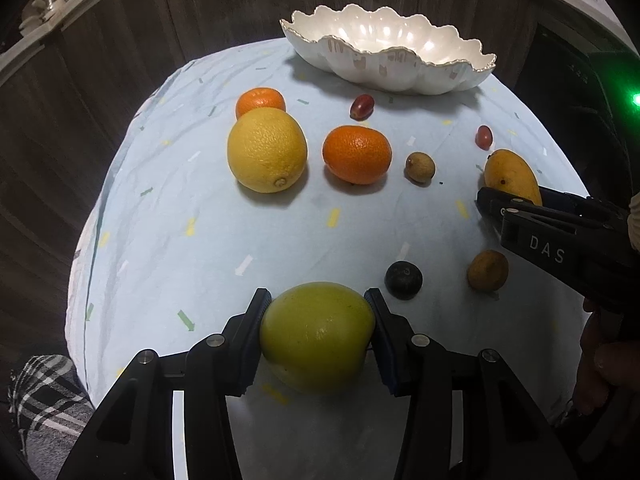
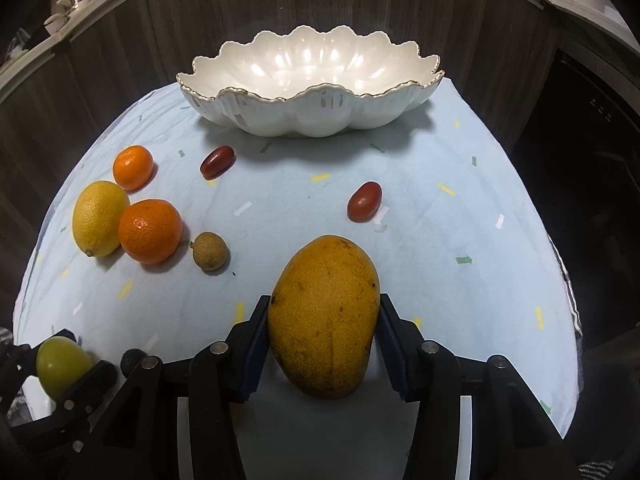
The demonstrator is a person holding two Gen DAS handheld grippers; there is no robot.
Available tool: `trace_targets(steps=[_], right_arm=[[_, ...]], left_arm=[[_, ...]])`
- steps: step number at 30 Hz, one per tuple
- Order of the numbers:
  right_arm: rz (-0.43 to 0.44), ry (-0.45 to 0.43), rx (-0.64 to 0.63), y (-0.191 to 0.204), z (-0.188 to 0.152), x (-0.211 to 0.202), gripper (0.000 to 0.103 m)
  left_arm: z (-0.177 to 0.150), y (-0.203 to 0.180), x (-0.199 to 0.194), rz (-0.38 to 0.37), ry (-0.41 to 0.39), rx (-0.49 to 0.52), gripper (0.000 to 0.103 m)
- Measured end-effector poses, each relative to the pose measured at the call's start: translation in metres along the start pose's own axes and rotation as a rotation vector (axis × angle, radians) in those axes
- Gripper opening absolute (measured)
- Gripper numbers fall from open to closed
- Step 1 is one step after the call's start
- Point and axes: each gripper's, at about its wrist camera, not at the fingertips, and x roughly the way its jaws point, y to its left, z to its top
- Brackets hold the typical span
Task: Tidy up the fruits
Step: 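Close left tool on the green apple while right tool grasps the mango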
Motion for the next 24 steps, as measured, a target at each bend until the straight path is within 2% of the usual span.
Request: trace_targets(steps=[24], right_arm=[[0.013,-0.089,0.01,-0.005,0.01,-0.045,0.05]], left_arm=[[0.019,-0.008,-0.04,0.031,-0.095,0.032,0.046]])
